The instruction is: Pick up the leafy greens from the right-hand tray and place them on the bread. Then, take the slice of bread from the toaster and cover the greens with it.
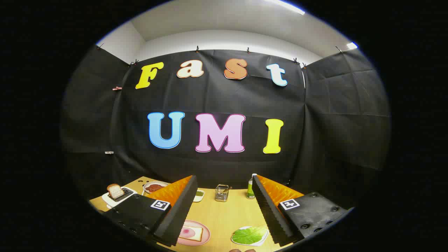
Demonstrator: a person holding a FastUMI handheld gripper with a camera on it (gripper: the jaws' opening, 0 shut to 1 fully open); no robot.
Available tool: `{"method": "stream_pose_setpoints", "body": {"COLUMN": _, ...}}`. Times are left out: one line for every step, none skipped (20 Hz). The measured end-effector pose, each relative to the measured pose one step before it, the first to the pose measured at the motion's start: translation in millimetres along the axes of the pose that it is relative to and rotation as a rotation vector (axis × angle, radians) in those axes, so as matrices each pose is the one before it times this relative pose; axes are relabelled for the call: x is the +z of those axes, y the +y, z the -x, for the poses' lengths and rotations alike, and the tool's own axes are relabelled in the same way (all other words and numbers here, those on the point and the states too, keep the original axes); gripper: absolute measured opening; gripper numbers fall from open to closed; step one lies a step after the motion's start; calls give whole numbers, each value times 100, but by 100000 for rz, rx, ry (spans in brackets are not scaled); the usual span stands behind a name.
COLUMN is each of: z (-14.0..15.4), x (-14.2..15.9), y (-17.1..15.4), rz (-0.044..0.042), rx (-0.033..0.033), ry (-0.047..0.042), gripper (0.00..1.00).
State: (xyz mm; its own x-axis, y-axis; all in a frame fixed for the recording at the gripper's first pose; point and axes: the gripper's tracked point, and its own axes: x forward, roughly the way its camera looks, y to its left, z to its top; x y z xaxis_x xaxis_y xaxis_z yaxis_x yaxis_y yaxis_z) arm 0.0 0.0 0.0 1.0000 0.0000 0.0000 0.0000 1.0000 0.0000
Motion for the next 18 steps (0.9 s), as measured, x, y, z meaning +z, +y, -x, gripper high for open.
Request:
{"method": "stream_pose_setpoints", "body": {"z": 116, "x": -146, "y": -216, "rz": -309, "rx": -120, "ry": 223, "gripper": 97}}
{"method": "stream_pose_setpoints", "body": {"z": 89, "x": -95, "y": -149, "rz": -512, "rx": 36, "ry": 159, "gripper": 97}}
{"method": "stream_pose_setpoints", "body": {"z": 61, "x": 36, "y": -128, "rz": -438, "rx": 55, "ry": -185, "gripper": 97}}
{"method": "stream_pose_setpoints", "body": {"z": -9, "x": -13, "y": -236, "rz": -128, "rx": -172, "ry": -129, "gripper": 97}}
{"method": "stream_pose_setpoints", "body": {"z": 81, "x": -90, "y": -154, "rz": 15, "rx": -25, "ry": 146, "gripper": 97}}
{"method": "stream_pose_setpoints", "body": {"z": -2, "x": -227, "y": -180, "rz": 31, "rx": 2, "ry": 548, "gripper": 97}}
{"method": "stream_pose_setpoints", "body": {"z": 67, "x": -205, "y": -185, "rz": 31, "rx": -151, "ry": 617, "gripper": 97}}
{"method": "stream_pose_setpoints", "body": {"z": 37, "x": -151, "y": -166, "rz": -32, "rx": -58, "ry": 362, "gripper": 97}}
{"method": "stream_pose_setpoints", "body": {"z": -14, "x": -172, "y": -132, "rz": -172, "rx": -23, "ry": 439, "gripper": 97}}
{"method": "stream_pose_setpoints", "body": {"z": 9, "x": -175, "y": -134, "rz": -246, "rx": 194, "ry": 630, "gripper": 97}}
{"method": "stream_pose_setpoints", "body": {"z": 3, "x": -128, "y": -103, "rz": -274, "rx": 115, "ry": 540, "gripper": 97}}
{"method": "stream_pose_setpoints", "body": {"z": -117, "x": -45, "y": -131, "rz": -228, "rx": 141, "ry": 247, "gripper": 98}}
{"method": "stream_pose_setpoints", "body": {"z": -44, "x": -56, "y": 2, "rz": -161, "rx": 649, "ry": 93, "gripper": 97}}
{"method": "stream_pose_setpoints", "body": {"z": -85, "x": -39, "y": 76, "rz": -193, "rx": 827, "ry": 154, "gripper": 97}}
{"method": "stream_pose_setpoints", "body": {"z": -133, "x": -33, "y": 7, "rz": -228, "rx": 500, "ry": 228, "gripper": 97}}
{"method": "stream_pose_setpoints", "body": {"z": -156, "x": -115, "y": 48, "rz": -152, "rx": 662, "ry": 122, "gripper": 98}}
{"method": "stream_pose_setpoints", "body": {"z": -130, "x": 12, "y": 2, "rz": 95, "rx": 368, "ry": 4, "gripper": 98}}
{"method": "stream_pose_setpoints", "body": {"z": -121, "x": -68, "y": -107, "rz": 147, "rx": 456, "ry": 313, "gripper": 98}}
